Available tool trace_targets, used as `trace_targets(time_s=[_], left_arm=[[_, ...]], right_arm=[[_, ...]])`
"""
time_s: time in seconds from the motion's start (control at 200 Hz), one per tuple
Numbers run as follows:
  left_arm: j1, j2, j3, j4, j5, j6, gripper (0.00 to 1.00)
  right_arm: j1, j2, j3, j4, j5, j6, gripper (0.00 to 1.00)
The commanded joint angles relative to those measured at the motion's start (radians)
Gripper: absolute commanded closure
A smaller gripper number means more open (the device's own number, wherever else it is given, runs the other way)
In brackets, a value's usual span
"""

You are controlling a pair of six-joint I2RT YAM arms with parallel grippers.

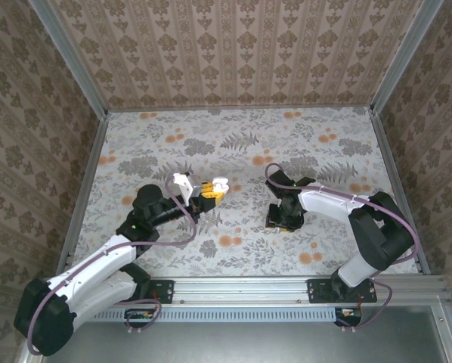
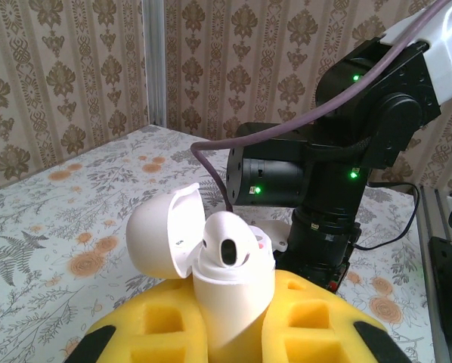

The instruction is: Insert wireless bluetooth earbuds into charging case

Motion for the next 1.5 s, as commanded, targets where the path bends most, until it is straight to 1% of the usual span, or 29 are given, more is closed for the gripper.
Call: trace_targets(time_s=[0.0, 0.235, 0.42, 0.635, 0.965, 1.305, 1.495], left_arm=[[-0.005, -0.013, 0.030, 0.016, 0.010, 0.015, 1.00], [-0.005, -0.012, 0.031, 0.013, 0.010, 0.016, 1.00], [-0.005, -0.009, 0.033, 0.010, 0.008, 0.019, 1.00], [-0.004, -0.003, 0.040, 0.007, 0.008, 0.022, 1.00], [-0.005, 0.004, 0.041, 0.009, 0.009, 0.022, 1.00], [-0.005, 0.003, 0.037, 0.010, 0.005, 0.021, 1.00], [-0.005, 0.011, 0.037, 0.018, 0.008, 0.020, 1.00]], right_arm=[[-0.013, -0.031, 0.015, -0.054, 0.036, -0.009, 0.59], [-0.033, -0.024, 0.032, -0.065, 0.079, -0.056, 0.61], [-0.033, 0.029, 0.042, -0.044, 0.067, -0.074, 0.62], [-0.033, 0.058, 0.051, -0.028, 0.070, -0.084, 0.64], [-0.029, 0.099, 0.067, -0.014, 0.073, -0.085, 0.71], [-0.026, 0.067, 0.089, -0.048, 0.080, -0.076, 0.83], [-0.027, 0.031, 0.085, -0.065, 0.094, -0.069, 0.84]])
